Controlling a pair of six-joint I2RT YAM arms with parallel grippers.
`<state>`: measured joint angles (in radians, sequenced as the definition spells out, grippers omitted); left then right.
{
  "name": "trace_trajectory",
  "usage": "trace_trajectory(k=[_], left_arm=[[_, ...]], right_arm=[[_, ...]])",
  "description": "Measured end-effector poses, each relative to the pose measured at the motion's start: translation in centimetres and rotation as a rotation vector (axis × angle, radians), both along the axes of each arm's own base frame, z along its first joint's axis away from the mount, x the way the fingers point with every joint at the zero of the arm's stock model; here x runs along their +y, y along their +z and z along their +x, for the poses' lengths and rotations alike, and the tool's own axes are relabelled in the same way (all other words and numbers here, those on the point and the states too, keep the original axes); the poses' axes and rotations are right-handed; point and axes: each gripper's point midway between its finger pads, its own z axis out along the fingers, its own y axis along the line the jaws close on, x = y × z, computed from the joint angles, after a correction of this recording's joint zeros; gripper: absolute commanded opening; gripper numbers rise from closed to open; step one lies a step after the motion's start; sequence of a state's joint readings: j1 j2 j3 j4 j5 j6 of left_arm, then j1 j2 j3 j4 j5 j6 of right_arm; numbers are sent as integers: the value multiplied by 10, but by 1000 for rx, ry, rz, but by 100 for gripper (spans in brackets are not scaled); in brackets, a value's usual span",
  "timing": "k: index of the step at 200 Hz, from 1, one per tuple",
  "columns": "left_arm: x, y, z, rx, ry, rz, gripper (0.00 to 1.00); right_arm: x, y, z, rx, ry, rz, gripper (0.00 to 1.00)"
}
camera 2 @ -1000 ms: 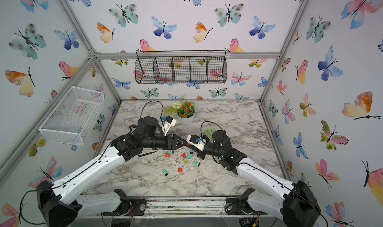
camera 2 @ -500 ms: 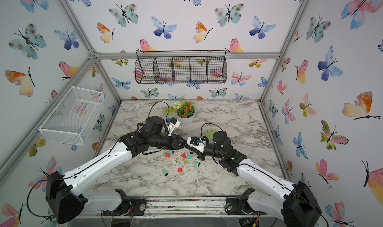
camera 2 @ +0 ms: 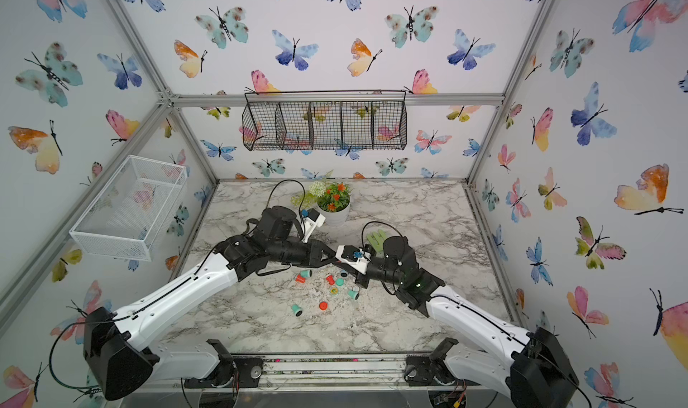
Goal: Close the stamp cap
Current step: Adjust the stamp.
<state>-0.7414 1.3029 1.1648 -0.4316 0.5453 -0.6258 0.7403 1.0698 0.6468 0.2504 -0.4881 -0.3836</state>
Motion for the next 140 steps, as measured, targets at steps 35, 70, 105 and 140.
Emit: trace_trajectory(k=[35, 70, 105, 140], left_arm=[[-8, 50, -12, -72, -85, -138, 15], [-5, 130, -42, -201, -199, -371, 15], [7, 193, -75, -300, -315, -550, 15], [13, 223, -92, -337, -381, -629, 15]], right_arm=[[-14, 37, -12, -66, -23, 112, 43], [-26, 92, -30, -149, 2, 288, 43], [-30, 140, -50, -208, 85, 440, 43], [-30, 188, -68, -270, 187, 555, 43]])
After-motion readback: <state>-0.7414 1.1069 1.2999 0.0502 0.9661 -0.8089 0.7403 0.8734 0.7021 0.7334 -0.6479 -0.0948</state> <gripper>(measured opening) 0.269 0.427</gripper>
